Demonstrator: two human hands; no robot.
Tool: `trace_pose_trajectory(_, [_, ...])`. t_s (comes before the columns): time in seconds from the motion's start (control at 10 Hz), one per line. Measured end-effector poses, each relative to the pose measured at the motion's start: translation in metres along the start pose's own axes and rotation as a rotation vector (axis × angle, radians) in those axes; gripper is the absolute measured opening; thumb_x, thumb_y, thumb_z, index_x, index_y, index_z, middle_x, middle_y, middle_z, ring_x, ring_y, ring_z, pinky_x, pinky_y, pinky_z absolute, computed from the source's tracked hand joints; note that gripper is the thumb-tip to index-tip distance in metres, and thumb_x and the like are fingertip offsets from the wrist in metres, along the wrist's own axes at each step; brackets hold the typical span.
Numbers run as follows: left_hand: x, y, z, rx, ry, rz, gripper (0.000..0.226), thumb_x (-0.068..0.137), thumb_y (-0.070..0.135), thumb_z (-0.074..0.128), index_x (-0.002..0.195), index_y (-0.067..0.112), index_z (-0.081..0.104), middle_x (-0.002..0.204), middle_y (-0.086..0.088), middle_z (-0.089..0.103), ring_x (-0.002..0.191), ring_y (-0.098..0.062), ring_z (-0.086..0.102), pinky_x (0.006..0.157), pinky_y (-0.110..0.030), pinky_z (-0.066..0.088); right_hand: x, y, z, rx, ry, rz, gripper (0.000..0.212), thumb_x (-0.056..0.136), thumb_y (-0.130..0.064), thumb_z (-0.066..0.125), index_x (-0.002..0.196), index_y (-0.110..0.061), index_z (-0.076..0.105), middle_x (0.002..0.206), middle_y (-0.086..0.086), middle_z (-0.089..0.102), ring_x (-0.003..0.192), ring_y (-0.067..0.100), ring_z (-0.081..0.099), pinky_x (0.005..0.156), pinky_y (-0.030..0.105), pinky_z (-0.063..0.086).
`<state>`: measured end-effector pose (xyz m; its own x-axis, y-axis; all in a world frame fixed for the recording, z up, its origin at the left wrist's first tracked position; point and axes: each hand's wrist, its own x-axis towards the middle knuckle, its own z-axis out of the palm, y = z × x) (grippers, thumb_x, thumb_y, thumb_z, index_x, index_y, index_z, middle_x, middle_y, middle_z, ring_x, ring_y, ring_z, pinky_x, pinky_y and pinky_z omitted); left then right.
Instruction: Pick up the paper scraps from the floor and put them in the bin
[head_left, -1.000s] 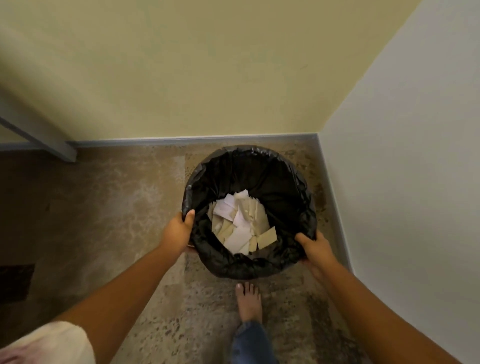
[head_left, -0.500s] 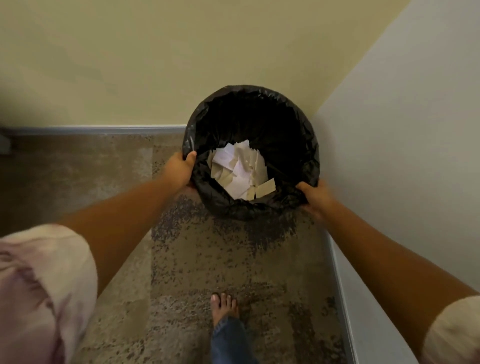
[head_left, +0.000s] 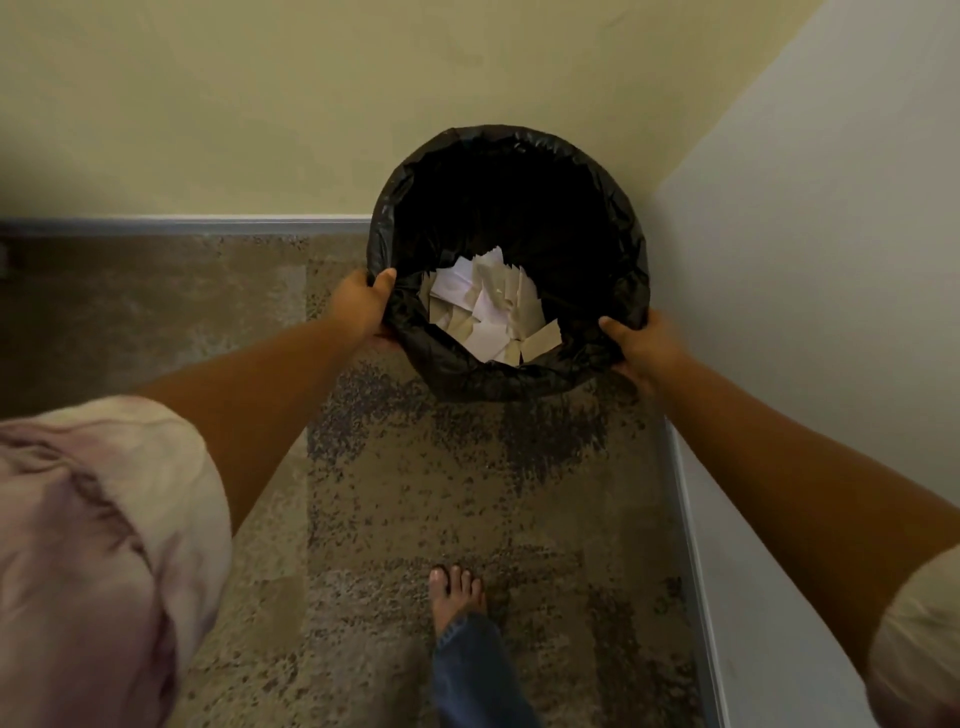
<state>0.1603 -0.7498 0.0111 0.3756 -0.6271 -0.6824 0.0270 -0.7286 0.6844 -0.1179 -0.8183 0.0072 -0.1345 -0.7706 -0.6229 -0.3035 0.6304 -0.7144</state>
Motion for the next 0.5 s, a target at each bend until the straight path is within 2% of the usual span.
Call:
trace_pose_trajectory(0.1, [-0.007,-0.005,-0.006,-0.177,-0.102,-0.089,0.051,0.098,0.043,0.035,0.135,0.007,0.038,0.13,-0.019,0.053,0.108,-0.039,0.06,0.08,-0.048,0.053,-0.011,0.004,0.001,0.043,0.012,0.02,0.059,0.09,-0.035,0.058,0.139,-0.01,0.037,0.134,0.011,0.05,0.12,0.03,0.052,0.097,0.051,0.047])
trace_pose_trajectory(0.2, [-0.023,-0.016,-0.019,0.056,-0.102,-0.066,0.054,0.096,0.051,0.032,0.125,0.007,0.043,0.111,-0.016,0.063,0.092,-0.037,0.066,0.067,-0.04,0.055,-0.038,0.013,0.001,-0.128,0.077,0.018,0.07,0.09,-0.061,0.035,0.14,-0.012,0.033,0.136,0.01,0.048,0.119,0.031,0.051,0.1,0.05,0.043])
trace_pose_trajectory(0.3, [-0.054,-0.026,-0.027,0.86,0.029,0.136,0.054,0.097,0.05,0.028,0.121,0.004,0.043,0.093,-0.016,0.063,0.081,-0.032,0.061,0.067,-0.037,0.051,-0.084,0.029,-0.005,-0.733,0.076,-0.245,0.071,0.091,-0.061,0.027,0.144,-0.013,0.025,0.143,0.014,0.043,0.125,0.033,0.047,0.099,0.046,0.04])
trace_pose_trajectory(0.4, [-0.098,-0.021,-0.032,1.145,0.073,0.238,0.059,0.097,0.05,0.022,0.14,0.009,0.025,0.069,-0.006,0.053,0.058,-0.021,0.051,0.046,-0.027,0.037,-0.12,0.025,-0.001,-0.974,0.008,-0.422,0.077,0.088,-0.064,0.027,0.147,-0.017,0.02,0.152,0.008,0.03,0.138,0.027,0.032,0.113,0.052,0.025])
trace_pose_trajectory(0.5, [-0.143,-0.005,-0.049,1.212,0.183,0.45,0.068,0.095,0.054,0.018,0.149,0.014,0.009,0.069,-0.004,0.057,0.056,-0.019,0.056,0.044,-0.026,0.038,-0.154,-0.002,0.005,-1.237,0.062,-0.585,0.08,0.088,-0.067,0.013,0.15,-0.016,0.01,0.159,0.005,0.01,0.147,0.022,0.006,0.115,0.051,-0.007])
